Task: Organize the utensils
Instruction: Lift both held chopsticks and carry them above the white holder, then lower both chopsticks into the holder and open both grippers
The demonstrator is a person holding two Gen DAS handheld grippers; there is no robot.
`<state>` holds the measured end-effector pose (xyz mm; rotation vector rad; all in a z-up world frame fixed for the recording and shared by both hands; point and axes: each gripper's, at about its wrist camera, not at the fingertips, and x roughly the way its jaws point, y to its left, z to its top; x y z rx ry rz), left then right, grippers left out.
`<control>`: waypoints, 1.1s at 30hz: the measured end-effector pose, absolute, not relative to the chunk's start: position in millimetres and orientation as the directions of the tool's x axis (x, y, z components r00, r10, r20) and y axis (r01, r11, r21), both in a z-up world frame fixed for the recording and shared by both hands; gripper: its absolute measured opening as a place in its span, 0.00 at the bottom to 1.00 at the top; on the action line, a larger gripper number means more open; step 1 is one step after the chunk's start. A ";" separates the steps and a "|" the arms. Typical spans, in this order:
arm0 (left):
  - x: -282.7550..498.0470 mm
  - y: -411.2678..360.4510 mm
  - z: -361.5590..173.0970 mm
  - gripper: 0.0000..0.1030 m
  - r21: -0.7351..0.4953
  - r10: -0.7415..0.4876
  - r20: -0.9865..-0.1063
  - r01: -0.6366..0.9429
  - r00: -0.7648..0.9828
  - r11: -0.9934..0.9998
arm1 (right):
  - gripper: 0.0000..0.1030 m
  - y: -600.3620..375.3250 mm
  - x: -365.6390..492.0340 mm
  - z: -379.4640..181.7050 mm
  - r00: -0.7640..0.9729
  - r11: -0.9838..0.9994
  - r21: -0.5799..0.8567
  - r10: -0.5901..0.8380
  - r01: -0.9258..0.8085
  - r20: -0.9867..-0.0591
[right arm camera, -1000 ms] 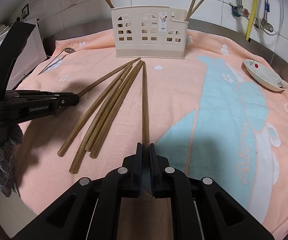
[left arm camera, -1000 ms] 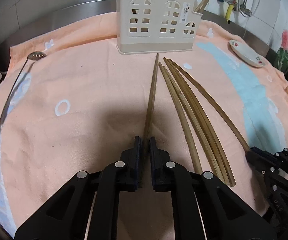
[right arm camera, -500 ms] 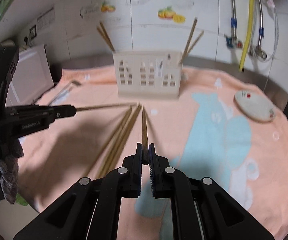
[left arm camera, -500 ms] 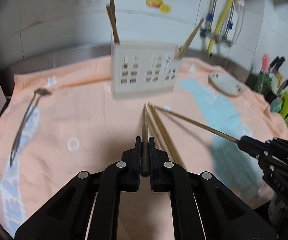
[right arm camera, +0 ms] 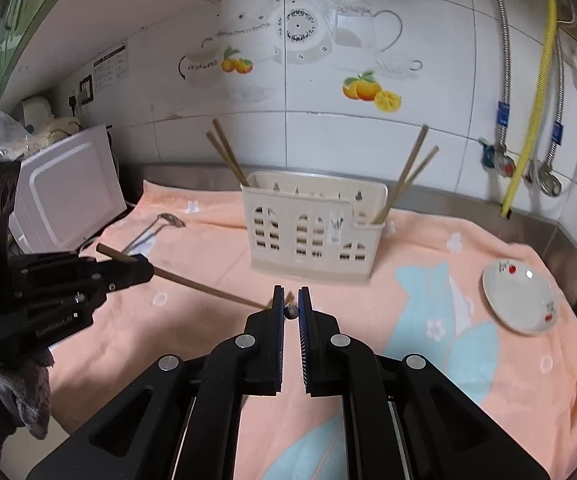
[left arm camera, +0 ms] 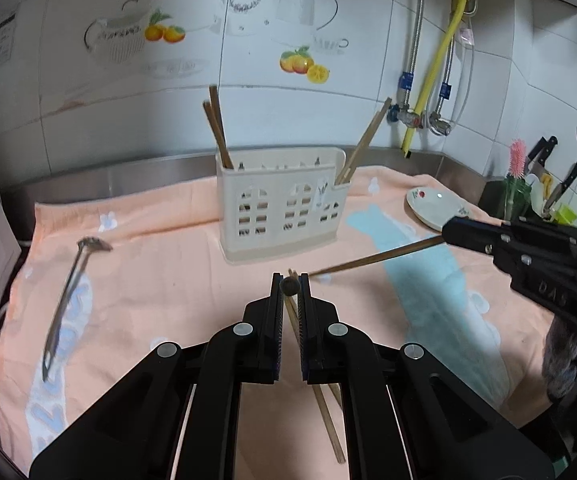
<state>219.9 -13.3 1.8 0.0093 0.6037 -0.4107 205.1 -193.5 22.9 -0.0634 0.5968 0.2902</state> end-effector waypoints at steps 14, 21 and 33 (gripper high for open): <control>249.5 -30.7 73.8 0.05 -0.050 -0.370 -0.483 0.397 0.794 0.917 | 0.06 -223.3 260.1 128.8 0.837 0.958 0.016 0.258 -0.286 -0.484; 256.5 -44.4 123.4 0.05 -0.007 -0.368 -0.394 0.398 0.842 0.917 | 0.06 -241.8 294.9 172.7 0.895 0.971 0.060 0.236 -0.230 -0.380; 303.7 -49.8 145.6 0.05 0.027 -0.298 -0.363 0.330 0.883 0.944 | 0.06 -245.8 350.2 179.4 0.923 0.978 0.101 0.207 -0.184 -0.326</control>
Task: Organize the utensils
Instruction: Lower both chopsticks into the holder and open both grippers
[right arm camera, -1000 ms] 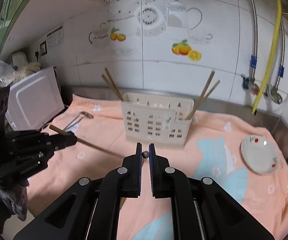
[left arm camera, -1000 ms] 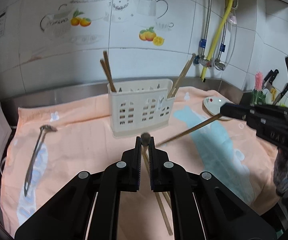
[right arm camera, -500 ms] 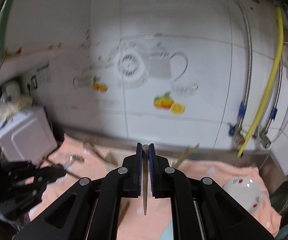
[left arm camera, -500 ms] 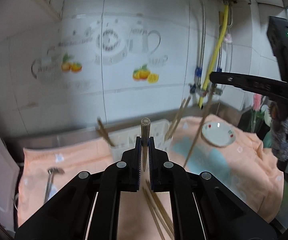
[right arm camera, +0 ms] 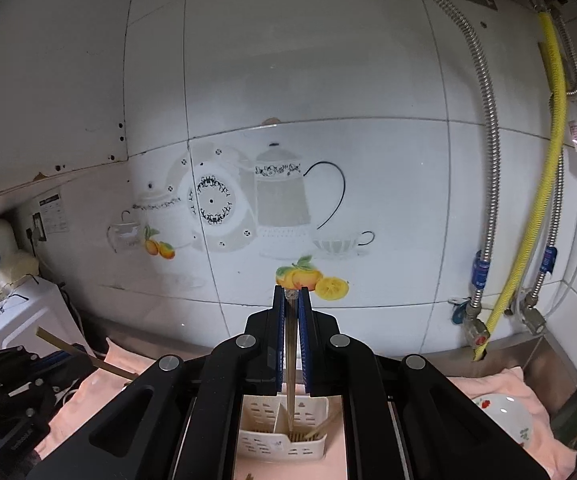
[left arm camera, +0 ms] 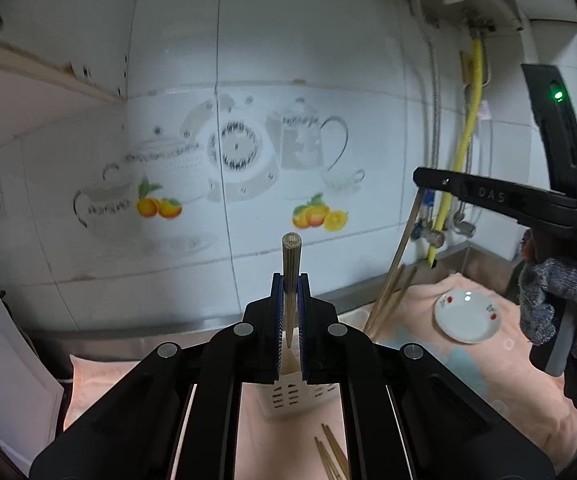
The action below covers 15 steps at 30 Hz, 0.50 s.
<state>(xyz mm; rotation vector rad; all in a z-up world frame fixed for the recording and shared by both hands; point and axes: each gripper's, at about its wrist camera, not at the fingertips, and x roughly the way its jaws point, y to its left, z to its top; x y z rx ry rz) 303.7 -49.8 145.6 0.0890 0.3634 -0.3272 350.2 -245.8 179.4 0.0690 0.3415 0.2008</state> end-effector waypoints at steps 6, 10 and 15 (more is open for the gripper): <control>324.5 -45.8 116.8 0.05 0.000 -0.287 -0.424 0.317 0.859 0.948 | 0.06 -236.8 366.6 152.4 0.905 0.980 0.076 0.198 -0.183 -0.375; 331.9 -42.6 102.6 0.05 -0.006 -0.274 -0.455 0.305 0.847 0.952 | 0.06 -235.9 374.5 133.0 0.887 0.982 0.069 0.189 -0.176 -0.421; 339.4 -36.1 93.4 0.06 -0.040 -0.279 -0.481 0.297 0.831 0.954 | 0.06 -239.3 378.5 121.0 0.873 0.983 0.072 0.181 -0.166 -0.453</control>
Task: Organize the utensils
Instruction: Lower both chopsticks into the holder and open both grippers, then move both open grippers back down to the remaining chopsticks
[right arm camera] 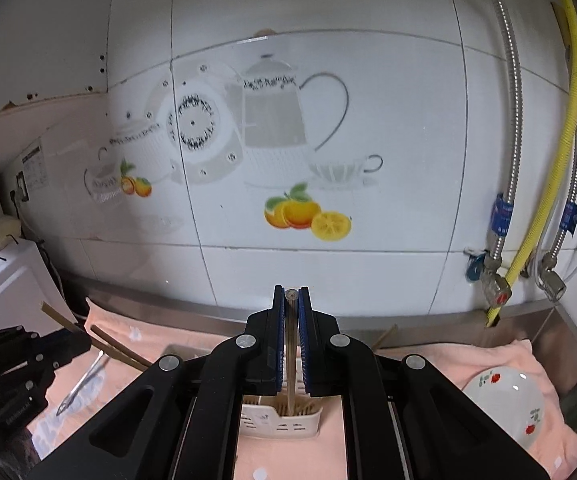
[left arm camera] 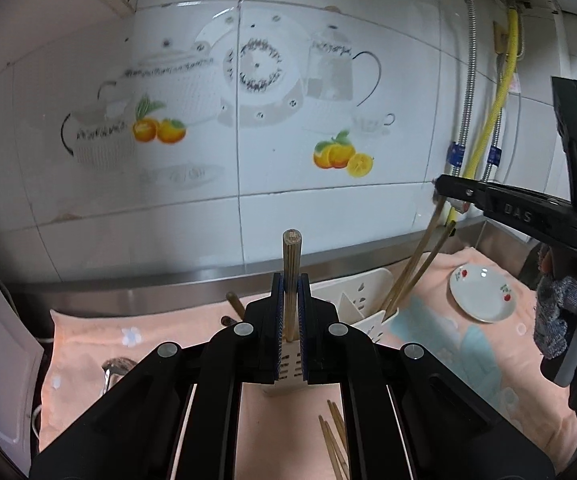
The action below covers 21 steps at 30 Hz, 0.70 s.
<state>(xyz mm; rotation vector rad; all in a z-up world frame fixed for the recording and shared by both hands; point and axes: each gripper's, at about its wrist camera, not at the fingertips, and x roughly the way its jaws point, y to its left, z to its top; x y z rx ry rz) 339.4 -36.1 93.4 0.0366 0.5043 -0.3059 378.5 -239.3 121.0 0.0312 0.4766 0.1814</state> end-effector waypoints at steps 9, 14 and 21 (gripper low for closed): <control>333.4 -30.1 94.1 0.08 -0.058 -0.284 -0.474 0.293 0.834 0.954 | 0.24 -247.4 358.5 124.0 0.888 0.986 0.049 0.165 -0.159 -0.430; 313.0 -23.1 100.3 0.30 -0.050 -0.275 -0.447 0.283 0.851 0.958 | 0.36 -249.3 324.4 122.3 0.891 0.986 0.015 0.156 -0.165 -0.427; 269.8 -3.4 97.2 0.50 -0.059 -0.269 -0.427 0.270 0.863 0.961 | 0.50 -242.9 260.2 82.0 0.860 0.979 -0.026 0.163 -0.200 -0.484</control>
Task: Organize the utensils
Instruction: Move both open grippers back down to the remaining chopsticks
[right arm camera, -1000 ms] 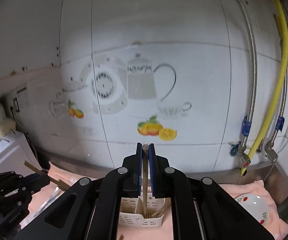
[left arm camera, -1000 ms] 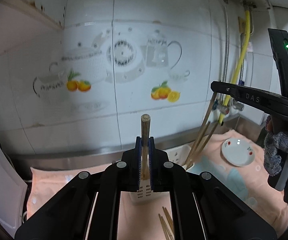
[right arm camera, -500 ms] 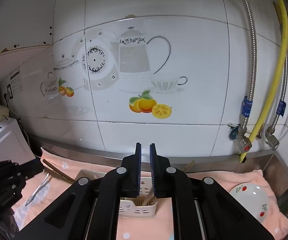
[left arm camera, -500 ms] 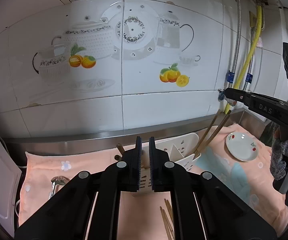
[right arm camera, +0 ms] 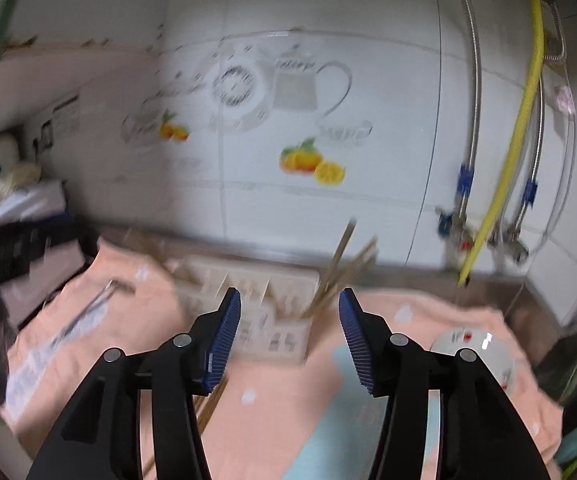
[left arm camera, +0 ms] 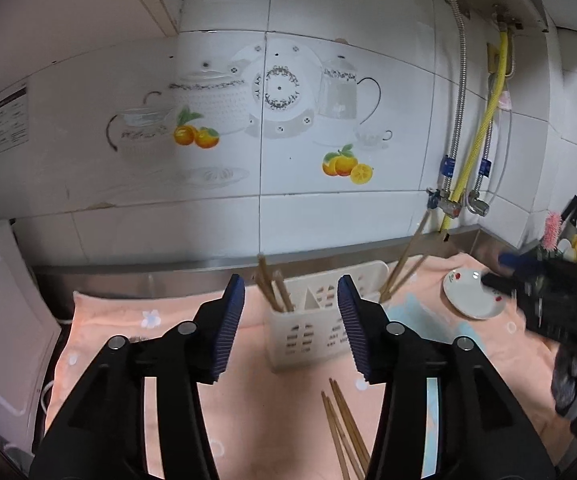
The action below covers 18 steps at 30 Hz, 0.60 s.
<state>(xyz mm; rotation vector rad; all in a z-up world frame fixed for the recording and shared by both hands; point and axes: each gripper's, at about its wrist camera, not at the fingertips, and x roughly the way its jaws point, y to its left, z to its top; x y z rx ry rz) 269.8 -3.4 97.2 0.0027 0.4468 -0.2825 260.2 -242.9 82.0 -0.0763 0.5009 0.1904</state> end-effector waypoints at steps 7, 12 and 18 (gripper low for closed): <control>230.4 12.1 73.4 0.66 -0.049 -0.250 -0.436 0.254 0.865 0.966 | 0.62 -223.0 196.6 9.6 0.789 0.974 -0.014 0.173 -0.224 -0.589; 212.9 22.8 48.7 0.77 -0.047 -0.222 -0.463 0.226 0.858 0.973 | 0.63 -202.2 165.2 -39.3 0.741 0.973 -0.016 0.163 -0.228 -0.652; 194.8 38.0 14.8 0.78 -0.048 -0.173 -0.504 0.173 0.846 0.984 | 0.63 -172.5 143.3 -88.4 0.695 0.973 -0.037 0.136 -0.228 -0.706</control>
